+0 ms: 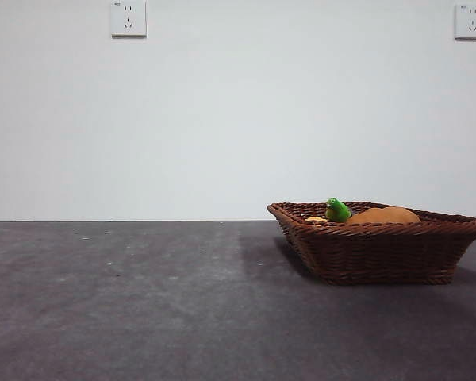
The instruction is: Help me put the vegetables on the table into the basket
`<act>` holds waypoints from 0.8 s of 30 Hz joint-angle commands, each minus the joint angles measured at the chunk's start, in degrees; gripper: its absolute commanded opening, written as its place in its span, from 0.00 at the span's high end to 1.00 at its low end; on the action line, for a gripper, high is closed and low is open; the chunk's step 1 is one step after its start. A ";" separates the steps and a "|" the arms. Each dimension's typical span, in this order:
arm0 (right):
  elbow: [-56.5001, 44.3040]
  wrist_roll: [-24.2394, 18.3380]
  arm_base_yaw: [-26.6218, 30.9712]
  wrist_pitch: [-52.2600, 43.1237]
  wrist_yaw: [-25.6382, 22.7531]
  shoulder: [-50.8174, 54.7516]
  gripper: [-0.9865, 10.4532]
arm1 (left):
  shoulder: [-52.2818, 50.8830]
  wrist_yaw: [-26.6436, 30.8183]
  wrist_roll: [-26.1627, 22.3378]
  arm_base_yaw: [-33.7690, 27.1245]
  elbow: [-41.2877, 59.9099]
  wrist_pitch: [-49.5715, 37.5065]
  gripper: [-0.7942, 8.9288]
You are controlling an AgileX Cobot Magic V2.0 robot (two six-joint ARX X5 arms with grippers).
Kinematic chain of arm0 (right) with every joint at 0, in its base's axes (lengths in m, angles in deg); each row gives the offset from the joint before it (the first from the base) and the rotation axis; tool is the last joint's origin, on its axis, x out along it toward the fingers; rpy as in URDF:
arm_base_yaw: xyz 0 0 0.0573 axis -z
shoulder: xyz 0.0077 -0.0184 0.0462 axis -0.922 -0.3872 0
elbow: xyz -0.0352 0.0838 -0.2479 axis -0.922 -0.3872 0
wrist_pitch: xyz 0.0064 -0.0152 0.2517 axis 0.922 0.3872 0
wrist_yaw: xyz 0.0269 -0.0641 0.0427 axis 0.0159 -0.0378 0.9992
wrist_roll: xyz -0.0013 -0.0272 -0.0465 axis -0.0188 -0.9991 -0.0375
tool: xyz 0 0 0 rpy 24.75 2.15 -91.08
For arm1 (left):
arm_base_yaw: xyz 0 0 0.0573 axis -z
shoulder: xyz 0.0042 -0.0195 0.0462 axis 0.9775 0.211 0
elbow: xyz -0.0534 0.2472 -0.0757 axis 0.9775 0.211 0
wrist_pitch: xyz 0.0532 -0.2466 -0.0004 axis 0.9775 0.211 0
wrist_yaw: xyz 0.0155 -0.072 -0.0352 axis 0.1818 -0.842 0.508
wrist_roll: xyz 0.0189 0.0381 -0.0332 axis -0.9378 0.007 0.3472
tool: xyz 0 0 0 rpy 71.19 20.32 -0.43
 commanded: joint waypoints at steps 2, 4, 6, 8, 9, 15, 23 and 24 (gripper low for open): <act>-4.61 0.63 -0.07 -0.90 0.13 4.33 0.91 | -0.02 -0.02 0.28 -0.07 0.59 -0.26 0.92; -6.43 0.61 -0.07 -0.92 0.11 6.40 0.91 | -0.02 -0.02 0.28 -0.07 0.59 -0.26 0.92; -8.17 0.59 -0.07 -1.20 0.00 8.26 0.91 | -0.02 -0.04 0.28 -0.07 0.59 -0.26 0.92; -9.09 0.57 -0.07 0.24 -0.04 9.66 0.91 | -0.02 -0.02 0.28 -0.07 0.59 -0.26 0.92; -9.09 0.31 -0.07 1.16 -0.15 9.68 0.91 | -0.02 -0.02 0.28 -0.07 0.59 -0.26 0.92; -9.09 0.33 -0.04 5.68 -0.57 9.68 0.91 | -0.02 -0.02 0.28 -0.07 0.59 -0.26 0.92; -9.09 0.44 0.00 11.08 -0.72 9.68 0.91 | -0.02 -0.02 0.28 -0.07 0.59 -0.26 0.92; -9.09 0.46 0.00 11.15 -0.74 9.68 0.91 | -0.02 -0.04 0.28 -0.07 0.59 -0.26 0.92</act>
